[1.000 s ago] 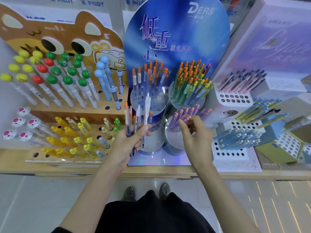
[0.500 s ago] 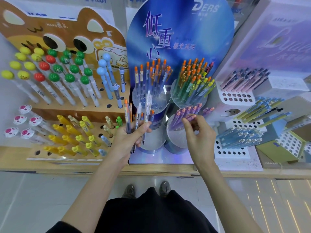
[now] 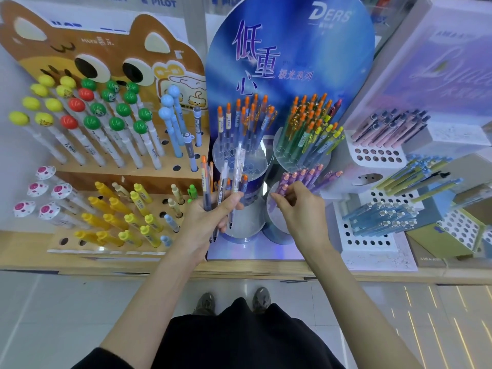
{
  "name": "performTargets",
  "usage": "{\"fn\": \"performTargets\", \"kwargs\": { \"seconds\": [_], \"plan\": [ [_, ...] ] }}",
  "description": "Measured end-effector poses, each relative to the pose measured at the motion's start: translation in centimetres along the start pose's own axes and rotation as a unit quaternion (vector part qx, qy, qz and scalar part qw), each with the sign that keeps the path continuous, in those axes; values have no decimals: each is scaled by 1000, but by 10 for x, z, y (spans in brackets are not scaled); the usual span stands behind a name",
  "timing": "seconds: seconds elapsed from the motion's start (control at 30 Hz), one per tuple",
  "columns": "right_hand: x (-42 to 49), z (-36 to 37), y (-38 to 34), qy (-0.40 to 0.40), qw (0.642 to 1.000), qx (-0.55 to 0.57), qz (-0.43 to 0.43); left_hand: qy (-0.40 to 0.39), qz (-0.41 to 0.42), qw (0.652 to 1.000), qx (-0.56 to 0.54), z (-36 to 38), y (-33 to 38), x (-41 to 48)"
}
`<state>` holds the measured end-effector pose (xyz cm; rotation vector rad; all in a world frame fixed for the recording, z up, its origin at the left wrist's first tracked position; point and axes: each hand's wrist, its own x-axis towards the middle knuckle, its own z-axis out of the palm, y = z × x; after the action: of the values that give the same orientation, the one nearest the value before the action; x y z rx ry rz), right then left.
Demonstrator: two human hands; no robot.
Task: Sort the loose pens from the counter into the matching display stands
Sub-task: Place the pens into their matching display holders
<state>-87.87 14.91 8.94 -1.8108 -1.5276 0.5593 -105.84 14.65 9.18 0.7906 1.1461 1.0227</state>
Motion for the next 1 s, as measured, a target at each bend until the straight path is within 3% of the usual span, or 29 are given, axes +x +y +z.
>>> {"fn": "performTargets", "kwargs": {
  "seconds": [0.2,0.33,0.53,0.67,0.87,1.0],
  "plan": [
    [-11,-2,-4,10,998,-60,12,-22,10,1000,6,-2,1,-2],
    [-27,-15,-23,77,996,28,-23,-36,28,996,72,-6,5,-3],
    [-13,-17,-72,-45,971,232,-43,-78,53,988,123,-2,7,-2],
    [-7,-6,-79,-114,953,279,-17,-105,65,976,178,-3,8,-6],
    [4,-3,-74,-133,944,303,-13,-179,102,952,227,-9,15,-8],
    [9,-5,-73,-115,931,345,-31,-158,-1,977,140,-5,20,-7]
  ]
}}
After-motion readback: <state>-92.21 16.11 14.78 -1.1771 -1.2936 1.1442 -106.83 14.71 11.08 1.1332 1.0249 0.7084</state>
